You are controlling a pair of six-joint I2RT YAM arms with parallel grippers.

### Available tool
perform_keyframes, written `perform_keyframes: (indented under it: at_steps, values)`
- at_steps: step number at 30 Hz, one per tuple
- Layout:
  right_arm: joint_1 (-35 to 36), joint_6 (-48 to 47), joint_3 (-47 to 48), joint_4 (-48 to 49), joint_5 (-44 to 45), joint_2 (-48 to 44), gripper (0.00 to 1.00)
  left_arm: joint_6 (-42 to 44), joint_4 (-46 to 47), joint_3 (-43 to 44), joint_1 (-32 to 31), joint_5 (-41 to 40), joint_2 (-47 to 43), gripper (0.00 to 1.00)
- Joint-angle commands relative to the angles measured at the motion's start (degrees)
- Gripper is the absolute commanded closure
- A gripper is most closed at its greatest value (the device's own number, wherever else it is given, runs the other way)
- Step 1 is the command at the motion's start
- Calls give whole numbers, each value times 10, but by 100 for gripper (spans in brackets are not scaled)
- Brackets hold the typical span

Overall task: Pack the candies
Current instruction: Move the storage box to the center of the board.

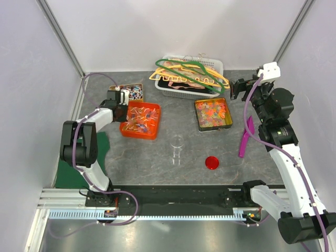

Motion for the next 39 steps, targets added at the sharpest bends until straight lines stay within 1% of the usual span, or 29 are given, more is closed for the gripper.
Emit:
perform_keyframes:
  at_steps: [1,4,5,6,8,13,20,22,27,28,39]
  values:
    - [2,-4,-5,26,-6,-2,2,8,-30,42,-54,17,12,92]
    - [2,-6,-7,26,-6,-3,2,9,-58,77,-76,16,47,94]
    - [2,-7,-7,26,-6,-3,2,6,-63,98,-81,18,55,97]
    - [3,-7,-7,26,-5,-3,2,-3,-71,108,-83,19,75,98]
    - [2,-9,-7,25,-4,-4,2,-15,-95,136,-93,20,94,98]
    - [1,-7,-5,23,-8,1,2,-54,-122,174,-105,12,136,98]
    - [2,-8,-4,23,-8,10,2,-98,-143,216,-134,50,146,98]
    - [2,-9,-4,23,-7,12,2,-113,-148,229,-149,48,149,98]
    - [1,-10,-4,23,-7,15,2,-143,-182,280,-170,62,192,98]
    - [2,-10,-3,23,-8,15,2,-146,-188,301,-172,62,200,98]
    - [8,-13,0,20,-5,24,2,-186,-206,375,-180,78,273,98]
